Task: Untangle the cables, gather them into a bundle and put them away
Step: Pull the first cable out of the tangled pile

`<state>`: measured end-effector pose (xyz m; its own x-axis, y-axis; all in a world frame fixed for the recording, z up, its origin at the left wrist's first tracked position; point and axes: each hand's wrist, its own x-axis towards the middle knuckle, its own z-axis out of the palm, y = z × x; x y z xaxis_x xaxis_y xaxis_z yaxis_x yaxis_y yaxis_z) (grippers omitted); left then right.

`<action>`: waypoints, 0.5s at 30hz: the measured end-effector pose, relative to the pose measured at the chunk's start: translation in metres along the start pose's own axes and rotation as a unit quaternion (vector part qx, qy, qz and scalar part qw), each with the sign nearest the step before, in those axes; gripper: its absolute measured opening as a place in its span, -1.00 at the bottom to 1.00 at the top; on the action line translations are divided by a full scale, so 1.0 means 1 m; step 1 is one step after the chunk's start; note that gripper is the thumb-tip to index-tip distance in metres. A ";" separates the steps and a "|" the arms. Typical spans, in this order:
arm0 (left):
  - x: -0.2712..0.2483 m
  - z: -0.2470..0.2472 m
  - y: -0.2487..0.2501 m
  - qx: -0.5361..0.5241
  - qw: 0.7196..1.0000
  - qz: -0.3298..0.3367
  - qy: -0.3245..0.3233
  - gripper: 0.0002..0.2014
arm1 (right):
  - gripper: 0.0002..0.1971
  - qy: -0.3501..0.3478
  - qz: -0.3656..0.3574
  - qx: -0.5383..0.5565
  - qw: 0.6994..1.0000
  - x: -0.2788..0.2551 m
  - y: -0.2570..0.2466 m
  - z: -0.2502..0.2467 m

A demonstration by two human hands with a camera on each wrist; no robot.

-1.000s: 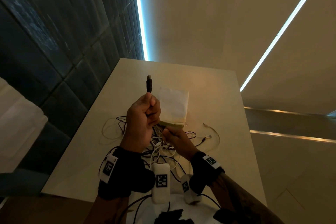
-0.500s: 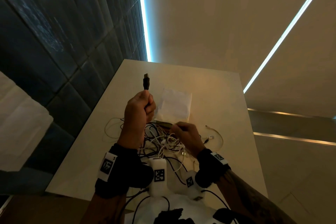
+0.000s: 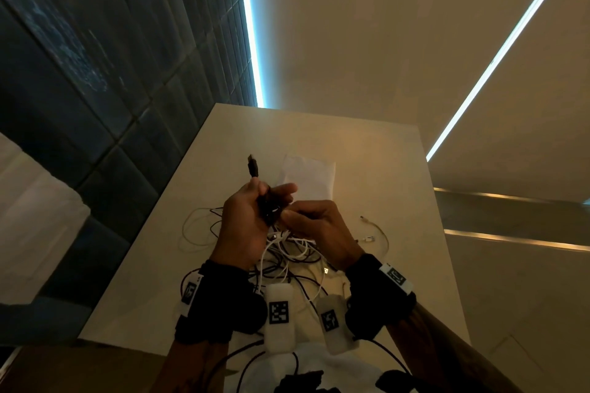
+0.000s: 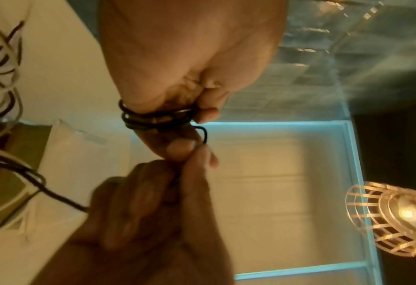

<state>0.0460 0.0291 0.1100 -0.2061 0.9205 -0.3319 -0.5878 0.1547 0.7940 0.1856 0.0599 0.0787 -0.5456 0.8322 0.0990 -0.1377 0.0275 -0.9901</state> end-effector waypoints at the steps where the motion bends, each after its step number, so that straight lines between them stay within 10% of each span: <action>1: 0.000 -0.001 0.002 -0.048 0.999 0.000 -0.024 -0.65 | -0.79 -0.013 0.015 0.006 1.000 -0.001 0.006 -0.003; 15: -0.001 0.009 0.009 -0.010 0.988 0.095 -0.124 -0.68 | -0.66 -0.001 0.091 -0.128 0.988 -0.002 0.104 -0.008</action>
<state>0.0484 0.0333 0.1218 -0.1177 0.9922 -0.0408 -0.5724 -0.0342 0.8193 0.1785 0.0656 -0.0250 -0.5442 0.8349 -0.0827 0.1765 0.0176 -0.9841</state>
